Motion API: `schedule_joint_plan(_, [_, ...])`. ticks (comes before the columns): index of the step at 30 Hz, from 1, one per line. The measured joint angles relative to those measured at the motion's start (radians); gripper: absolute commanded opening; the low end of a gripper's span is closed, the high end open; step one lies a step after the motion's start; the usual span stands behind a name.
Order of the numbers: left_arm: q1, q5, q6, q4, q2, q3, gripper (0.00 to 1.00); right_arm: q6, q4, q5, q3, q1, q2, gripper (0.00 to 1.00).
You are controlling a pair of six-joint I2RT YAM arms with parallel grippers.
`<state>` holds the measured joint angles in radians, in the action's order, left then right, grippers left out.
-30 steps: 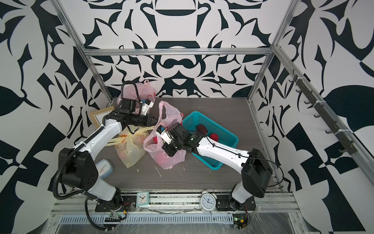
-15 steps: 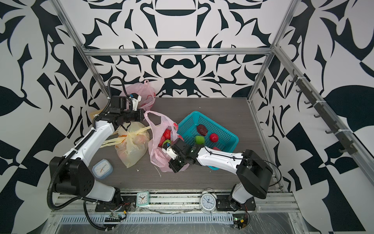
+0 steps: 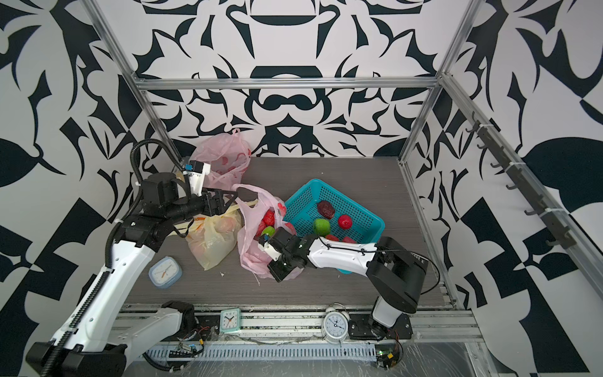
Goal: Untie the knot of a plastic bag & take out the apple
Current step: Untie the plastic bag at the center of the board.
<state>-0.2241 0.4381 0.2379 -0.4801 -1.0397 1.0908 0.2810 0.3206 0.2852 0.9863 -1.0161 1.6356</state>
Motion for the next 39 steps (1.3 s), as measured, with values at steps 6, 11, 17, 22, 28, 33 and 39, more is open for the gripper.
schedule_joint_plan(6, [-0.056,0.004,0.010,-0.039,-0.100,-0.065,0.84,0.000,0.002,-0.013,0.000,0.000,-0.003,0.08])
schedule_joint_plan(11, [-0.129,0.008,0.021,-0.022,-0.219,-0.064,0.81,0.000,0.002,-0.029,0.000,0.000,-0.023,0.08])
schedule_joint_plan(17, [-0.162,0.036,0.045,0.041,-0.354,-0.063,0.00,-0.007,-0.016,-0.058,-0.015,-0.022,-0.076,0.07])
schedule_joint_plan(22, [-0.105,0.031,0.064,0.129,-0.378,-0.062,0.00,-0.028,-0.021,-0.102,-0.032,-0.090,-0.108,0.07])
schedule_joint_plan(28, [-0.009,0.045,0.089,0.220,-0.438,-0.024,0.00,-0.047,-0.019,-0.266,-0.049,-0.198,-0.103,0.03])
schedule_joint_plan(33, [0.060,0.068,0.106,0.253,-0.468,-0.002,0.00,-0.048,-0.029,-0.404,-0.079,-0.257,-0.038,0.03])
schedule_joint_plan(39, [0.108,0.113,0.113,0.252,-0.527,0.053,0.00,-0.058,-0.049,-0.576,-0.071,-0.300,0.070,0.07])
